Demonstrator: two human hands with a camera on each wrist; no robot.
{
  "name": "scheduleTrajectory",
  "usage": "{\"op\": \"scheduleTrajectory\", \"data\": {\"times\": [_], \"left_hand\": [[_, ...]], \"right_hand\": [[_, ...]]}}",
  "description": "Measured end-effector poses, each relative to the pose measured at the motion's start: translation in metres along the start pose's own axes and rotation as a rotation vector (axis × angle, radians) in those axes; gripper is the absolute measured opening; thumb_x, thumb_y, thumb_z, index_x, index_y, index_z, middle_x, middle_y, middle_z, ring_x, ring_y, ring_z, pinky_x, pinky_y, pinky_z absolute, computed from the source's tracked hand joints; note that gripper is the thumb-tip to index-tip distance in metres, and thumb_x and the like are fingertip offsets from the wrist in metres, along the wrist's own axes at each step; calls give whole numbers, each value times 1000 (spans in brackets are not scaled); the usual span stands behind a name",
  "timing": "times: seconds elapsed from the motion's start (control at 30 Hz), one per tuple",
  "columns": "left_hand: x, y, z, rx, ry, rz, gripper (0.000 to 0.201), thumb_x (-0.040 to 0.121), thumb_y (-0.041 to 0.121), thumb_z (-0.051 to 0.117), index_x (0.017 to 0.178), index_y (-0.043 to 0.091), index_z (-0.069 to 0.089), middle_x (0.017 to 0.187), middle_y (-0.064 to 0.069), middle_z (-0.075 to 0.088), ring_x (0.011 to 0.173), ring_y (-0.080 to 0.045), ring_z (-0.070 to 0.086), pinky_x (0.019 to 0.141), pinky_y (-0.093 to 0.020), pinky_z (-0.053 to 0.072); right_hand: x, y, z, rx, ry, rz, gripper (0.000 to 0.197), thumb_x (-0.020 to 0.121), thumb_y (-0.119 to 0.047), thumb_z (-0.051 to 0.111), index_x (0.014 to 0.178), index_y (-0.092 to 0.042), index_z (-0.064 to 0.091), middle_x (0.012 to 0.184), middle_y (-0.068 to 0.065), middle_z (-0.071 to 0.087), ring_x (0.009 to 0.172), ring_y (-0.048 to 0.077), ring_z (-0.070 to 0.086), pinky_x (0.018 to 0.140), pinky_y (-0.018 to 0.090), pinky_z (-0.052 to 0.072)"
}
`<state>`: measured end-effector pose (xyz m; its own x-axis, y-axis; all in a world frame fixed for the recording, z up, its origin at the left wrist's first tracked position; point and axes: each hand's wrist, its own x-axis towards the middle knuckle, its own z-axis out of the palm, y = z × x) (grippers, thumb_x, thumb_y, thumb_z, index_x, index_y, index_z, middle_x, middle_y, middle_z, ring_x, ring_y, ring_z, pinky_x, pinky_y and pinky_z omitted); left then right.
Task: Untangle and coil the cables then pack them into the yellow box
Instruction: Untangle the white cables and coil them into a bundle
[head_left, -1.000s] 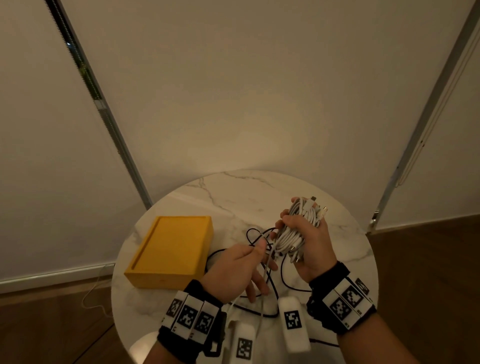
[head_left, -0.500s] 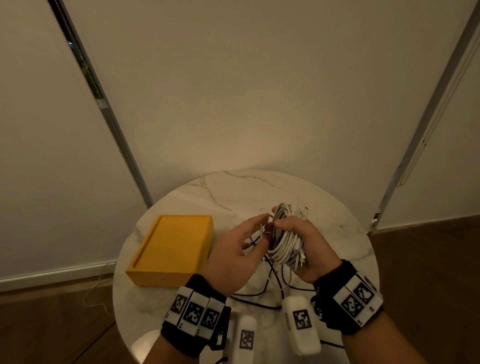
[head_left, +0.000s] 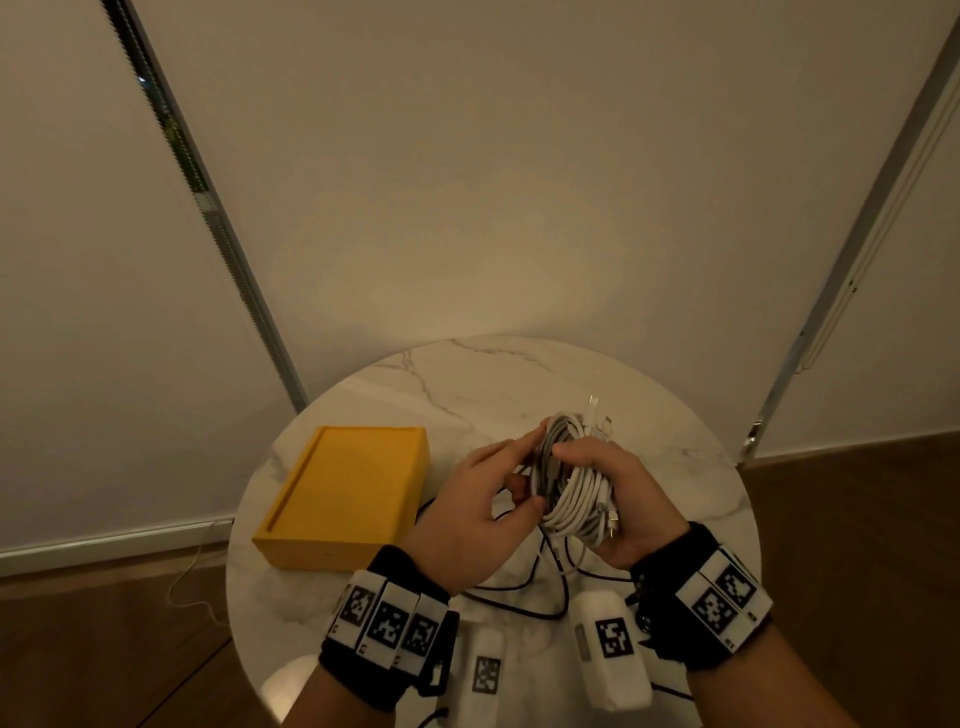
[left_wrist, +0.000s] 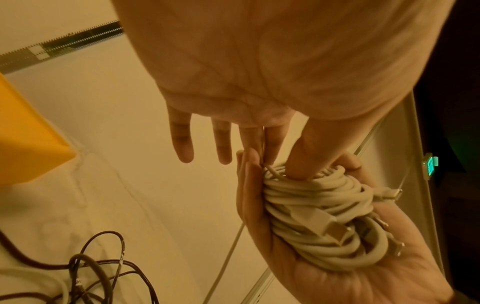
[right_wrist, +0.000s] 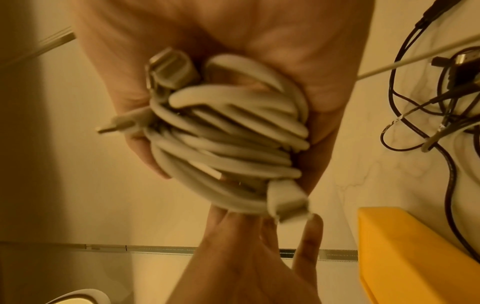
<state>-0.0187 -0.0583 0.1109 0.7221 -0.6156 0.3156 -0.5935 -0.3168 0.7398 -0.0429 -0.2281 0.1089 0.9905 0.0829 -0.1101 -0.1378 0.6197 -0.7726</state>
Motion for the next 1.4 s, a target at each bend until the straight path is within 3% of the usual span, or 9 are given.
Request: {"op": "scheduleTrajectory", "data": {"times": [0.27,0.4,0.6,0.87,0.97,1.03,1.13,1.23,1.4], "left_hand": [[0,-9,4,157,55,-13,68,87,48,51,151,39,30,145,20,37,132,-14,34,111,-38,35],[0,-9,3,145,73,-50,83,85,58,56,155,33,18,154,16,22,140,-1,21,111,-14,18],[1,-13,-2,-58,-7,-101,82,91,22,70,152,35,16,144,27,38,126,22,35,99,0,30],[-3,-11,-5,-318,-105,-140,79,85,43,73,151,29,31,142,18,51,136,-3,43,110,-40,39],[-7,-15,-2,-396,-165,-142,54,87,28,72,127,10,42,99,-2,60,104,-10,59,103,-41,45],[-10,-14,2,-517,-191,-170,40,90,2,68,116,11,39,84,9,50,83,-6,54,93,-26,48],[-9,-16,1,-483,-172,-144,51,86,12,72,123,29,42,94,18,53,90,-3,57,99,-37,43],[-8,-18,-1,-411,-138,-129,82,82,27,79,148,40,32,132,12,55,128,-15,53,110,-50,38],[-1,-24,4,-444,-142,-188,71,80,20,75,142,35,44,118,15,58,111,-20,57,104,-55,46]], "right_hand": [[4,4,0,69,-42,-42,76,52,-19,91,120,2,62,103,25,69,97,43,70,77,47,58],[1,0,-1,67,-78,-25,83,43,-22,97,115,6,68,114,27,69,101,44,70,78,48,59],[-1,3,3,51,-108,-29,69,48,-21,95,111,-1,72,121,28,67,105,48,68,81,51,58],[-8,-5,7,224,-295,35,69,61,-16,86,124,-13,59,102,19,60,82,35,62,74,44,53],[-10,-7,8,202,-391,55,68,67,-17,81,131,-15,55,103,18,58,85,34,60,74,43,51],[-12,-8,9,193,-422,74,65,71,-17,77,133,-15,55,104,18,56,86,33,58,73,43,50],[-13,-8,6,237,-436,82,64,76,-17,72,136,-14,52,105,19,53,87,34,54,74,44,51],[-14,-8,3,255,-440,82,69,79,-20,67,143,-13,43,108,20,52,88,34,51,77,43,44],[-14,-6,5,270,-527,100,71,81,-20,62,147,-12,35,112,24,50,88,35,52,77,43,45]]}}
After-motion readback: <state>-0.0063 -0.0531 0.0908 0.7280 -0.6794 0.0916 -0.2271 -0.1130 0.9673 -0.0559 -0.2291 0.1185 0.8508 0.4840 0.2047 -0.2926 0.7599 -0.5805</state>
